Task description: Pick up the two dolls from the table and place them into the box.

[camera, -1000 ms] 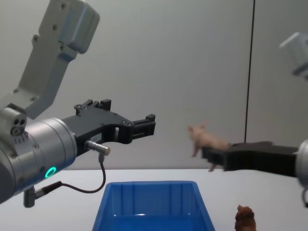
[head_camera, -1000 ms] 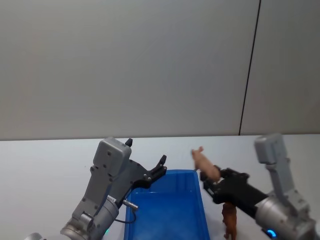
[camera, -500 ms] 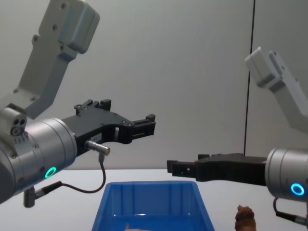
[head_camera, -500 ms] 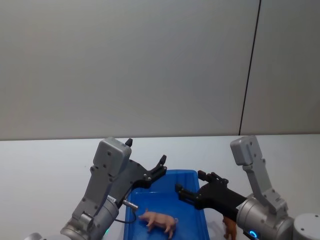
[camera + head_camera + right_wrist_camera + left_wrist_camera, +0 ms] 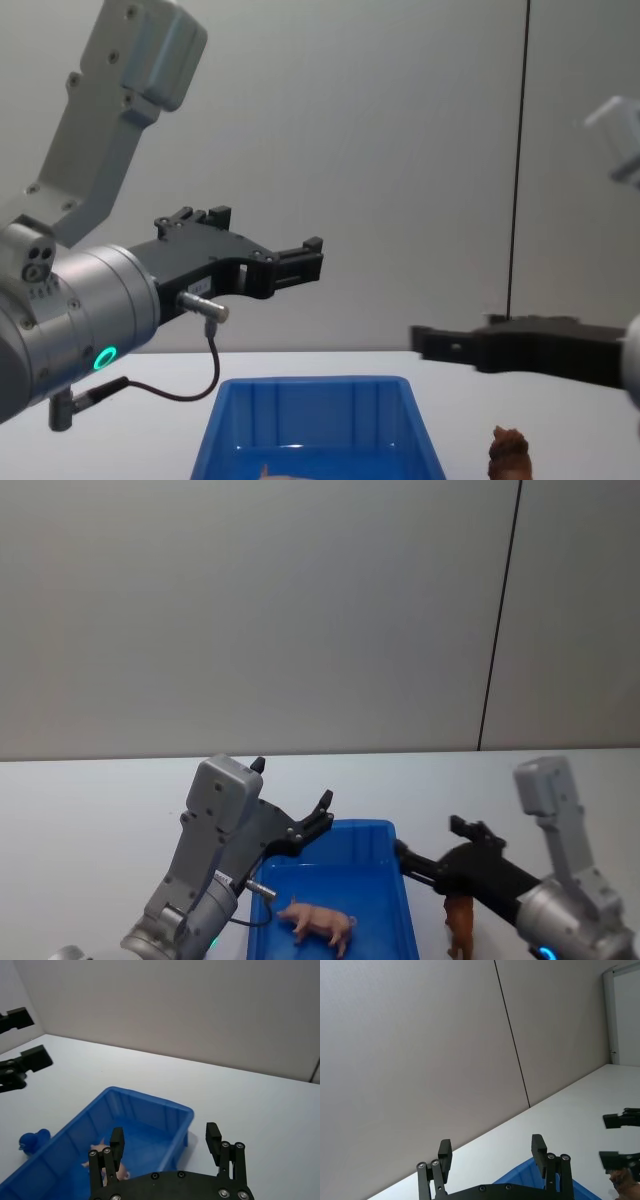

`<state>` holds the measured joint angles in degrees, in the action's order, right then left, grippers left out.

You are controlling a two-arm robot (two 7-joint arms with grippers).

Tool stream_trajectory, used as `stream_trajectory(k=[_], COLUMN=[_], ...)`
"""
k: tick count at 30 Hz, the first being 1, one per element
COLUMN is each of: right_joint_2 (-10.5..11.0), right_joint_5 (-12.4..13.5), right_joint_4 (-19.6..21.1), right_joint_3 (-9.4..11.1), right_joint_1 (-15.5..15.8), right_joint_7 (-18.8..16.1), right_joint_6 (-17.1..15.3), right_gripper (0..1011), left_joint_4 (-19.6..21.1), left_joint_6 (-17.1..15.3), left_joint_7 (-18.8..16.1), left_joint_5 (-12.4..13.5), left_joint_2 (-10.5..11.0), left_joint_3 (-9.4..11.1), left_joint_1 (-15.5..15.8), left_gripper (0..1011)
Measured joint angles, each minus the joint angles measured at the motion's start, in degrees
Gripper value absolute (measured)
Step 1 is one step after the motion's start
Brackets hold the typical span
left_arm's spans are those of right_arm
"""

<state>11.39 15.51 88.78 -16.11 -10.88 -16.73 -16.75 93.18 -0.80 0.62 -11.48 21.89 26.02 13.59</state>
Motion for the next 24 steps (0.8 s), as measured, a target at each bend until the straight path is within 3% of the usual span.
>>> stream_trajectory(k=[14, 24], right_joint_2=[4.23, 5.02], right_joint_5=[4.16, 5.81], right_joint_4=[4.04, 3.49], right_joint_3=[2.41, 2.69], right_joint_1=[6.00, 7.85], right_joint_7=[4.39, 4.98], right_joint_6=[-0.27, -1.62], right_gripper=[1001, 1001], left_joint_4=[0.00, 0.00], left_joint_6=[0.00, 0.00], left_joint_7=[0.00, 0.00], left_joint_5=[0.00, 0.00], left_joint_2=[0.00, 0.00], left_joint_3=[0.00, 0.00], left_joint_1=[0.00, 0.00], left_gripper=[1001, 1002])
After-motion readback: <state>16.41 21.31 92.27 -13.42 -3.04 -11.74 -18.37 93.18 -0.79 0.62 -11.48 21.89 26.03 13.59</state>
